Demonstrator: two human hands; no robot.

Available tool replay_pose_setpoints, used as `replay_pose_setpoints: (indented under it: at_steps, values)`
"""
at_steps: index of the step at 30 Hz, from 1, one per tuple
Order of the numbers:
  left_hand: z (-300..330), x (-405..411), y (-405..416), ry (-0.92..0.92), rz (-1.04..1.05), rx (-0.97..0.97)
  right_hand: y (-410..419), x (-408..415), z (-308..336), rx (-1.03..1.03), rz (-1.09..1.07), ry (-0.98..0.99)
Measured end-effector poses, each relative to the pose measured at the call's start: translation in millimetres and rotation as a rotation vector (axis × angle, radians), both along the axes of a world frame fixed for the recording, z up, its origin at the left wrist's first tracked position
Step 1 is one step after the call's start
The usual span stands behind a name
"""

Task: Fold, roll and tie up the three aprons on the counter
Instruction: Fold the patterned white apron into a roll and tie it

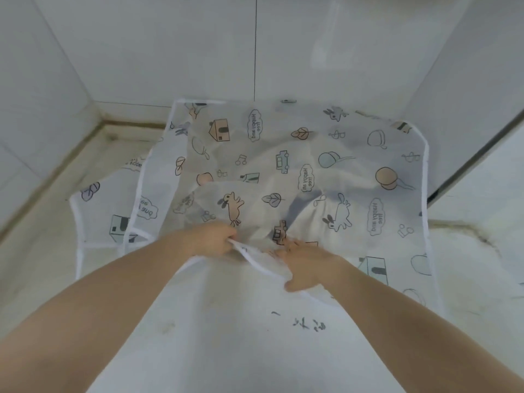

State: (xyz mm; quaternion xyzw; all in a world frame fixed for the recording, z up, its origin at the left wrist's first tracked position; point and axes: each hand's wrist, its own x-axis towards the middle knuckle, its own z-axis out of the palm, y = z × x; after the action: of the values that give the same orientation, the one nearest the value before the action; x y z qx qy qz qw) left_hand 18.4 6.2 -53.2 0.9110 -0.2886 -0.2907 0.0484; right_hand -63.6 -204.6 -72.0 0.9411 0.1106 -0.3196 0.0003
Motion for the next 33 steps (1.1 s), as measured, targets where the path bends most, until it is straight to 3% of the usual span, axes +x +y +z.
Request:
replay_pose_setpoints:
  at_steps: [3,7,12,16,19,21,22,25,29,33]
  values:
    - [24,9,5,-0.145,0.068,-0.037,-1,13,24,0.015,-0.127,-0.162]
    - [53,12,20,-0.257,0.043,0.056,-13,28,66,-0.074,-0.325,-0.243]
    - [88,21,43,-0.241,0.025,0.153,-42,20,101,-0.309,-0.43,-0.051]
    - [104,37,63,-0.168,0.184,-0.062,-32,27,126,-0.375,-0.521,-0.396]
    - [112,41,57,-0.197,0.243,-0.241,14,53,131,-0.115,-0.359,-0.599]
    - [113,42,51,-0.181,0.281,-0.384,53,64,128,0.15,-0.266,-0.565]
    - [111,43,49,-0.175,0.3,-0.463,69,67,125,0.186,-0.2,-0.547]
    - [105,46,53,-0.174,0.323,-0.58,95,74,110,0.097,-0.101,-0.522]
    - [92,54,71,-0.112,0.227,-0.446,91,84,88,0.064,-0.243,-0.338]
    - [71,66,90,-0.213,0.203,-0.275,68,82,83,-0.164,-0.393,-0.282]
